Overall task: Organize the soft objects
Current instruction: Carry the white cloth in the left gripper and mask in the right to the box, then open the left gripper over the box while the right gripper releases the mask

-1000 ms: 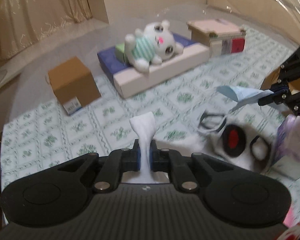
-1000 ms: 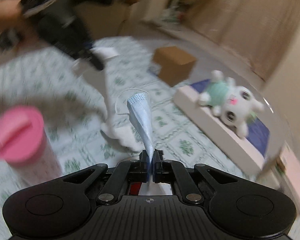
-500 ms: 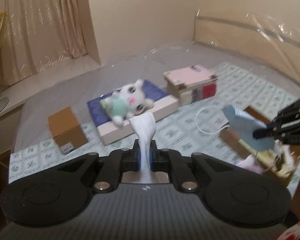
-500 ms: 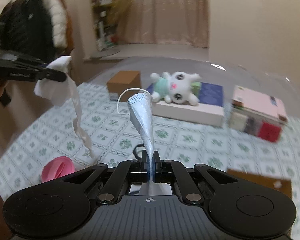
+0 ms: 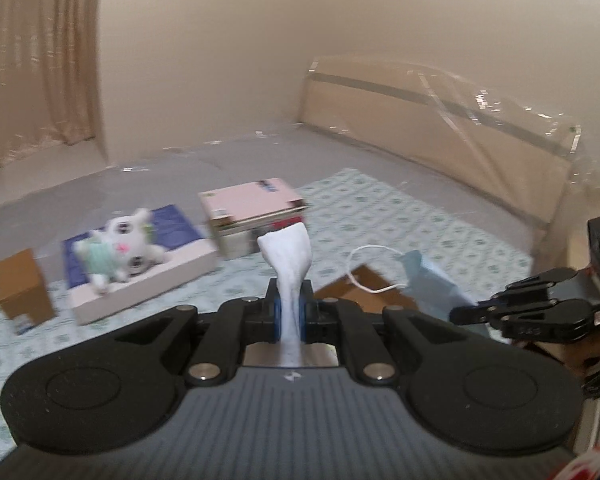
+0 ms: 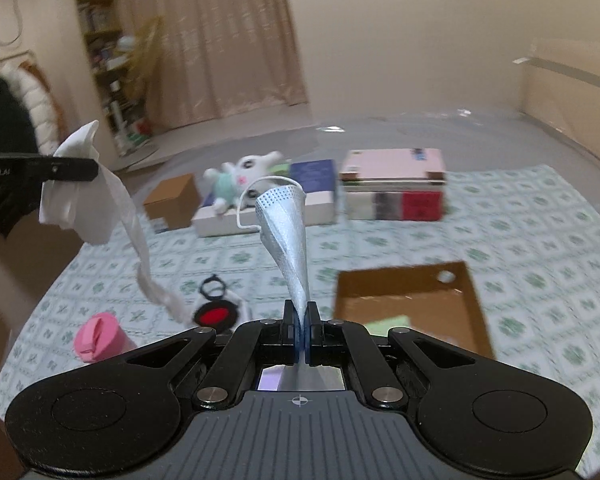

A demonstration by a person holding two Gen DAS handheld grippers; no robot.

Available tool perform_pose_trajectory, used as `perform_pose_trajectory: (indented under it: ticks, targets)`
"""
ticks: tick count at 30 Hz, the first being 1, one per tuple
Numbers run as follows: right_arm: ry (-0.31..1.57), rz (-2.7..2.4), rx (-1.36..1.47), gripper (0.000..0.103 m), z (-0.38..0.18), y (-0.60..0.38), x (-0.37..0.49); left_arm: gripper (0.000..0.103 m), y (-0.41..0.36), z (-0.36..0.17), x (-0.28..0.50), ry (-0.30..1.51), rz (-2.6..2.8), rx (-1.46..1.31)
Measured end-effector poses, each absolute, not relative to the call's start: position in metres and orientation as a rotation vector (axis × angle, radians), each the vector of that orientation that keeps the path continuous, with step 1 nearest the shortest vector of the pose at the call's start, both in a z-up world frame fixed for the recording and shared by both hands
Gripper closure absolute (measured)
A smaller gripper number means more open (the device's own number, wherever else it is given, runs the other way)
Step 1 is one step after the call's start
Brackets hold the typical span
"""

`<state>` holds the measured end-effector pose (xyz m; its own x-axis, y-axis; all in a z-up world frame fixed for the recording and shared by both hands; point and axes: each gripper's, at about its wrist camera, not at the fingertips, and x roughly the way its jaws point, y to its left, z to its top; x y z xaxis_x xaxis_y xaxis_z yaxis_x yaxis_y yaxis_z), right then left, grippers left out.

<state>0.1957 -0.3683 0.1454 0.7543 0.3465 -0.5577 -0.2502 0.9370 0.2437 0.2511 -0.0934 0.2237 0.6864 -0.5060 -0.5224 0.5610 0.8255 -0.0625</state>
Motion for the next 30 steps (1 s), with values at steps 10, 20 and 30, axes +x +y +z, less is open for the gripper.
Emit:
perform_pose_trajectory:
  ticks: [10, 20, 30]
  targets:
    - [0.657, 0.220, 0.270, 0.101, 0.123, -0.442, 0.182, 0.096, -0.199, 0.193, 0.261, 0.601, -0.706, 0.093]
    - [0.705, 0.161, 0.358, 0.101, 0.069, -0.480, 0.220, 0.096, -0.274, 0.103, 0.314, 0.727, -0.705, 0.130]
    - [0.801, 0.116, 0.413, 0.101, -0.004, -0.492, 0.273, 0.096, -0.302, -0.006, 0.373, 0.876, -0.675, 0.104]
